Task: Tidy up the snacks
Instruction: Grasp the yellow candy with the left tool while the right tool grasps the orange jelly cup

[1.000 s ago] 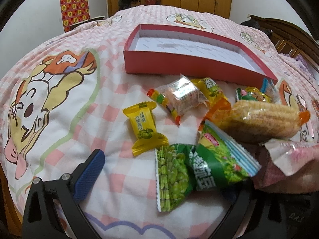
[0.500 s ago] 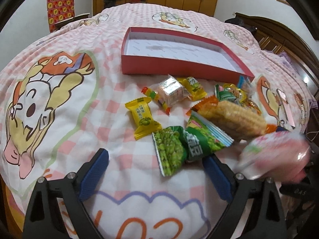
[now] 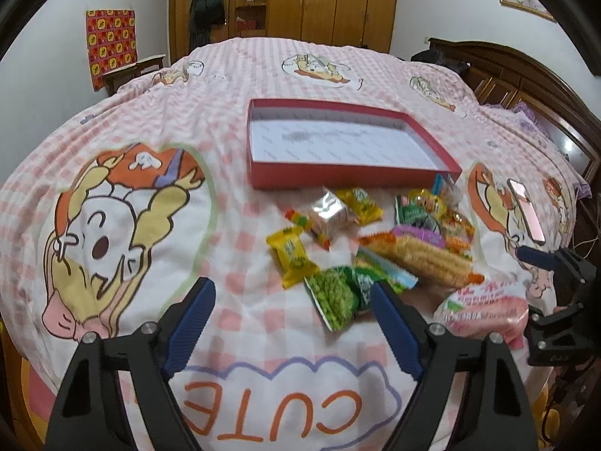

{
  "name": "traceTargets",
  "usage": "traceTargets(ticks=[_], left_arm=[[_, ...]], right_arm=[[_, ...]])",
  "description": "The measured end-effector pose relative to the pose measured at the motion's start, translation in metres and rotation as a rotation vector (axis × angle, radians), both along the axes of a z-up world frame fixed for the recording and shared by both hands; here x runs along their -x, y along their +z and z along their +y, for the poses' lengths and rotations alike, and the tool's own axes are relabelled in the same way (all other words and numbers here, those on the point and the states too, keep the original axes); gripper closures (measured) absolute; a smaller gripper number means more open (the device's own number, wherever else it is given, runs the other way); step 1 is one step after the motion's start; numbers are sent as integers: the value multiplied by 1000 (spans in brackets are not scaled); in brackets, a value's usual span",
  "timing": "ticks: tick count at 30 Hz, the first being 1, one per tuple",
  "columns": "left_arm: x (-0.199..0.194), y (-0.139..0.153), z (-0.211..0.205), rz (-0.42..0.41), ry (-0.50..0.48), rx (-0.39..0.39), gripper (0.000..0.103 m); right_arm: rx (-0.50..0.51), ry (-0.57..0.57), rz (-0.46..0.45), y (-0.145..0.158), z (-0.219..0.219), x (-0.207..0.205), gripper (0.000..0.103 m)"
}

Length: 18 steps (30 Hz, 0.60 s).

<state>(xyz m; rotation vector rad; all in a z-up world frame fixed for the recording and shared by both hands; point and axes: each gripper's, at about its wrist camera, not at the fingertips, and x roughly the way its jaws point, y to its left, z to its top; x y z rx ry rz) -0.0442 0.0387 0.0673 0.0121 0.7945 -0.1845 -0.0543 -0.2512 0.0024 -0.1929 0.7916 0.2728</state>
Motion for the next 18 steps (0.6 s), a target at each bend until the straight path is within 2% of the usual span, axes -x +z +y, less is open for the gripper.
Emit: traceTargets(ticks=[5,7,11,13,15,16,18], left_arm=[[-18,-5,-3,20,14,-29,28],[-26,-10,-4,41,15,-31,42],[-43,-21,-5,99,2,9,53],[-47,-27,-5,117,6,17,73],[-52,-34,-4,150,7,43,82],[-53,-36,-3,162,11,54,82],[-54,-39,-1,163,16,66,82]], right_arm=[[-22,28,9,15,-13,1,10],[-25,35,4,20,-17,1,10],[-68,32,23,27,-24,-6,10],[-86,19,26,28,-27,-11,10],[-81,13,20,29,-28,-16,17],[-69,14,23,28,-27,-19,19],[-61,6,39,24,-26,-28,30]])
